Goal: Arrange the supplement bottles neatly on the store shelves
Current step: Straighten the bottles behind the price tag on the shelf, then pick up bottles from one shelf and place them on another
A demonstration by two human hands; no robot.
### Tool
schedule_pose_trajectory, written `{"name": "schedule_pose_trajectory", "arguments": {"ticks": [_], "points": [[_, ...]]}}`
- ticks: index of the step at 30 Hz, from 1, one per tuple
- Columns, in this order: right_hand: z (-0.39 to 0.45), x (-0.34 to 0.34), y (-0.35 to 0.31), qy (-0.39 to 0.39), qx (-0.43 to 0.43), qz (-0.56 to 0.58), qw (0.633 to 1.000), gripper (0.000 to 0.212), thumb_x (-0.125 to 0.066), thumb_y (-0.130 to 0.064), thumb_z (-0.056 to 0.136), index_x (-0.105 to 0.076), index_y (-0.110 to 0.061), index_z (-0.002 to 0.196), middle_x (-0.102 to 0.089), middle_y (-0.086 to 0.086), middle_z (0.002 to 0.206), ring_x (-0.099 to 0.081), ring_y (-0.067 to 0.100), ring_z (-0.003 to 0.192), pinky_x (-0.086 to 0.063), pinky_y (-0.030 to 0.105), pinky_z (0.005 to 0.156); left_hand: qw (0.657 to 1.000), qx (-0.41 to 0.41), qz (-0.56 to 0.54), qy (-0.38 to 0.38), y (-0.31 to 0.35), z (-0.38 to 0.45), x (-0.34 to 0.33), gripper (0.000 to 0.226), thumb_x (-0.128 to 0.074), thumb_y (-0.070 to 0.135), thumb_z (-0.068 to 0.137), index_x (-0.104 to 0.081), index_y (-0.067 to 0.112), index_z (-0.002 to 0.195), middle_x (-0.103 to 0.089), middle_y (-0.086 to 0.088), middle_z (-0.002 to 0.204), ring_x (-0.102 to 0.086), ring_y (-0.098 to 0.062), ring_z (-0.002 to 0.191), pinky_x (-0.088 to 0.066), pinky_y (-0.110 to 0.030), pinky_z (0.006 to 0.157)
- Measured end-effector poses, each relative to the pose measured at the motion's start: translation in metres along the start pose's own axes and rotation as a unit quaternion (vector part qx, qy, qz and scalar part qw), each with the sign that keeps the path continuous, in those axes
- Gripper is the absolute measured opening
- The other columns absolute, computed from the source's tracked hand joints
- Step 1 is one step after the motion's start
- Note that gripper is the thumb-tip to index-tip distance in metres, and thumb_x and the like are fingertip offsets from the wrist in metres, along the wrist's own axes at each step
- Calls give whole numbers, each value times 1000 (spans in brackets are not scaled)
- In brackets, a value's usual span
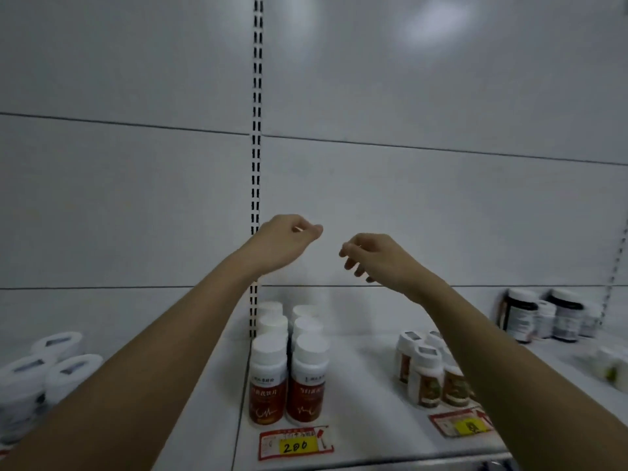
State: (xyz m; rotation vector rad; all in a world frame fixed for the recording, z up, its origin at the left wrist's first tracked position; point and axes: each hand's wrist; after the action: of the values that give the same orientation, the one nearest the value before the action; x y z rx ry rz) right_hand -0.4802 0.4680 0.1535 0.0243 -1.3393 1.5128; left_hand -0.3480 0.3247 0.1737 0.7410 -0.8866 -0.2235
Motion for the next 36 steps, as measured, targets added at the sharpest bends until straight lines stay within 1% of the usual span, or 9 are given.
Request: {"name": "schedule_pose_trajectory", "arguments": {"ticks": [3,6,10,19,22,26,31,34,36], "points": [[-28,46,2,16,21,-78,997,28,-48,-33,98,-68,-14,90,-72,2,83,-63,16,69,-47,23,60,998,-7,48,-34,53,-17,-23,41,-50,47,96,-60,18,124,-58,-1,129,-54,-19,116,-41,-32,92],[-69,93,20,5,5,-126,992,30,-50,-33,97,-68,-13,83,-71,1,76,-60,13,61,-42,20,54,997,11,43,-68,90,-38,-64,39,-56,43,94,-63,15,120,-60,-4,127,-56,-20,114,-44,-36,99],[-123,155,55,12,-25,-173,985,30,-51,-31,97,-66,-15,76,-69,0,70,-60,16,61,-47,23,57,995,20,42,-91,137,-62,-121,35,-59,38,93,-65,14,117,-61,-5,124,-57,-21,111,-46,-36,99],[-195,272,109,73,-73,-203,974,28,-53,-33,95,-66,-13,80,-71,3,75,-62,17,61,-48,28,60,994,-5,32,-106,227,-78,-203,34,-58,38,93,-64,16,118,-61,-5,126,-56,-22,113,-46,-36,97],[-202,288,136,80,-93,-197,973,28,-53,-35,95,-66,-14,82,-71,4,76,-63,18,62,-51,31,60,995,-2,27,-99,238,-75,-227,33,-57,37,92,-65,18,117,-62,-4,124,-57,-21,111,-47,-39,98],[-202,286,178,73,-122,-196,970,28,-53,-37,96,-66,-15,84,-68,4,78,-62,18,67,-46,28,60,996,6,-25,-90,235,-74,-274,28,-57,33,92,-67,19,114,-65,-2,119,-60,-19,107,-49,-36,95],[-183,264,228,45,-139,-195,970,19,-55,-38,95,-60,-21,88,-66,2,88,-62,18,78,-56,38,77,987,40,-86,-133,218,-66,-346,30,-60,27,91,-65,17,119,-66,-5,119,-61,-20,107,-48,-31,94],[-166,268,251,29,-140,-205,968,12,-56,-34,95,-57,-22,94,-62,-1,91,-59,13,75,-52,29,69,986,53,-101,-119,209,-38,-371,34,-62,29,90,-62,16,121,-65,-5,121,-60,-21,109,-49,-36,97],[-155,280,262,37,-148,-184,971,10,-56,-27,96,-58,-17,97,-63,0,91,-63,17,75,-52,27,61,986,67,-122,-90,204,-16,-385,34,-65,27,88,-62,16,120,-66,-4,119,-61,-21,109,-49,-37,96]]}}
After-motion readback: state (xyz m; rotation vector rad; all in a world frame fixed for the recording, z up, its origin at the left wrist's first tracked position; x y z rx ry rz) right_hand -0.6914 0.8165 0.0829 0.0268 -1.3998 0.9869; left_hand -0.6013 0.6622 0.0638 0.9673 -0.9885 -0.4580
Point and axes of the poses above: each hand's wrist, its own z-axis towards the middle knuckle, its own x-axis out of the back of the hand, y = z × x
